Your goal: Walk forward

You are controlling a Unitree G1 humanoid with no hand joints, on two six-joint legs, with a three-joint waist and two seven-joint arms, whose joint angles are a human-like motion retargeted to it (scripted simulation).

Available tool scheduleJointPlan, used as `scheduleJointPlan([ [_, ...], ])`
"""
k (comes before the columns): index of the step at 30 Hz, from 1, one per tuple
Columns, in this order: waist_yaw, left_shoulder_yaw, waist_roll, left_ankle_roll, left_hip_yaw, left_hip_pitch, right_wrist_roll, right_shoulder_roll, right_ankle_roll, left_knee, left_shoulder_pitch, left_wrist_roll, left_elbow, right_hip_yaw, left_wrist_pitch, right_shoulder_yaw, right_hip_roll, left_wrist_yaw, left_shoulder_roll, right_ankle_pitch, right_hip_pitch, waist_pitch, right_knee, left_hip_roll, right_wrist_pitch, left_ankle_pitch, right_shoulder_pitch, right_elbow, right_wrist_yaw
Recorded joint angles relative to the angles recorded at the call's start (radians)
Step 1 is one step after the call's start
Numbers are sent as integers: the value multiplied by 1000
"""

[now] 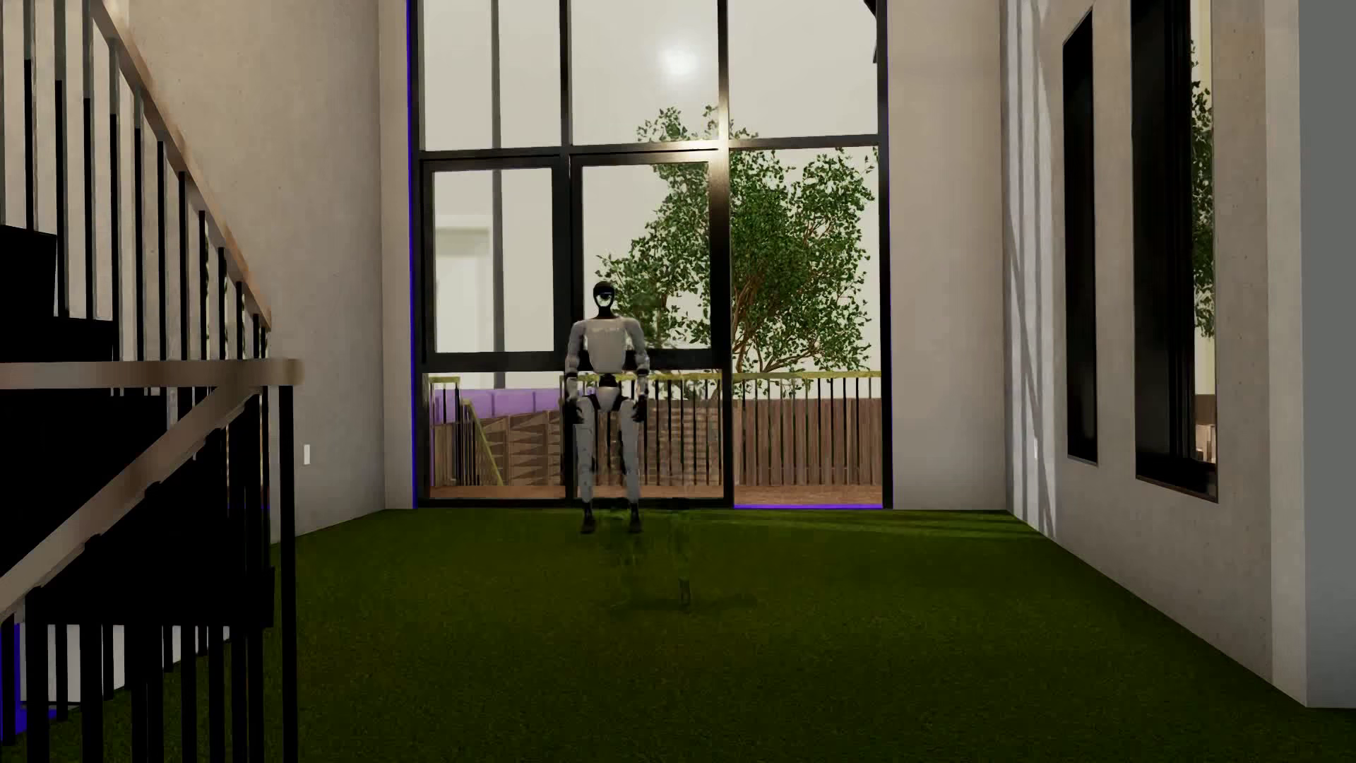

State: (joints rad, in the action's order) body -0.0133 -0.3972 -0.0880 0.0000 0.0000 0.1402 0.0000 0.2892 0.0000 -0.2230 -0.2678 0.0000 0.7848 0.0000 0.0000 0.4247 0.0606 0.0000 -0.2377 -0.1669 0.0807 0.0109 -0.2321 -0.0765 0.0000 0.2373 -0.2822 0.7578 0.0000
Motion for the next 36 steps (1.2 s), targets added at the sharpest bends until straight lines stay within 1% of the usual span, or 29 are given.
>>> scheduleJointPlan([
  [4,1,-1,-2,0,0,-7,0,1,0,-6,0,0,0,0,0,2,2,0,-1,-18,-5,1,-11,-2,0,2,0,0,0],
  [5,0,0,-1,0,0,-16,0,1,0,-15,0,0,0,0,0,2,2,0,-2,-67,-17,3,-63,-2,0,1,1,0,0],
  [6,-1,3,0,0,0,-40,0,-1,0,-53,0,0,3,0,0,3,5,0,-2,-142,-51,4,-230,-1,0,9,1,1,0],
  [7,-2,10,1,0,0,-71,0,-2,0,-224,-3,0,3,0,0,7,10,0,-1,-143,-92,8,-216,3,0,43,0,0,0],
  [8,1,40,4,0,0,-90,0,-8,0,-250,-18,0,-11,0,0,20,18,0,4,-100,-115,17,-221,4,0,83,-3,3,0],
  [9,6,40,5,0,0,-77,0,-8,0,-257,-29,0,-25,0,0,19,18,0,3,-89,-115,25,-237,2,0,122,-13,-7,0],
  [12,15,41,11,0,0,-23,0,-24,0,-257,-60,0,-15,0,0,-8,18,0,0,-118,-108,18,-269,-6,0,222,-41,4,0],
  [15,29,70,12,0,0,-1,0,-16,0,-257,-80,0,13,0,0,-28,25,0,-1,-182,-92,5,-271,-7,0,267,-52,0,0],
  [17,12,88,8,0,0,-19,0,-10,0,-293,-95,0,-13,0,0,-23,31,0,-8,-224,-85,3,-271,-11,0,273,-49,13,0],
  [18,-2,93,0,0,0,-75,0,-7,0,-362,-96,0,-31,0,0,-23,41,0,-10,-244,-88,4,-274,-21,0,251,-46,19,0],
  [20,-8,99,-28,0,0,-254,0,11,0,-587,-78,0,-35,0,0,-28,63,0,1,-278,-86,22,-278,-40,0,203,-37,-1,0],
  [22,-22,107,-47,0,0,-455,0,10,0,-825,-59,0,-9,0,0,-38,79,0,16,-294,-68,47,-272,-33,0,199,-6,-4,0],
  [23,-45,115,-47,0,0,-546,0,2,0,-895,-62,0,0,0,0,-54,79,0,22,-314,-53,51,-256,-27,0,198,13,-10,0],
  [24,-70,123,-44,0,0,-625,0,-7,0,-910,-73,0,7,0,0,-75,69,0,26,-334,-33,52,-235,-21,0,182,29,-33,0],
  [26,-122,141,-28,0,0,-750,0,-25,0,-825,-107,0,23,0,0,-113,43,0,23,-371,14,56,-200,-15,0,127,59,-130,0],
  [28,-152,161,-18,0,0,-827,0,-34,0,-673,-137,0,55,0,0,-137,27,0,18,-417,77,80,-185,-28,0,59,101,-269,0],
  [30,-159,186,-17,0,0,-866,0,-42,0,-520,-151,0,110,0,0,-156,20,0,15,-475,147,104,-195,-52,0,-37,156,-401,0],
  [32,-175,230,-15,0,0,-861,0,-58,0,-413,-152,0,177,0,0,-168,6,0,15,-531,232,109,-211,-81,0,-65,202,-487,0],
  [33,-188,254,-6,0,0,-858,0,-66,0,-422,-153,0,202,0,0,-168,-9,0,12,-525,262,101,-212,-91,0,-91,214,-516,0],
  [34,-199,264,10,0,0,-856,0,-72,0,-461,-154,0,219,0,0,-162,-28,0,5,-478,280,90,-205,-91,0,-155,218,-535,0],
  [35,-197,251,32,0,0,-864,0,-74,0,-507,-145,0,235,0,0,-152,-48,0,-4,-375,284,85,-202,-72,0,-219,217,-539,0],
  [36,-190,236,48,0,0,-859,0,-69,0,-561,-124,0,250,0,0,-136,-57,0,-10,-195,271,90,-247,-42,0,-233,209,-527,0],
])
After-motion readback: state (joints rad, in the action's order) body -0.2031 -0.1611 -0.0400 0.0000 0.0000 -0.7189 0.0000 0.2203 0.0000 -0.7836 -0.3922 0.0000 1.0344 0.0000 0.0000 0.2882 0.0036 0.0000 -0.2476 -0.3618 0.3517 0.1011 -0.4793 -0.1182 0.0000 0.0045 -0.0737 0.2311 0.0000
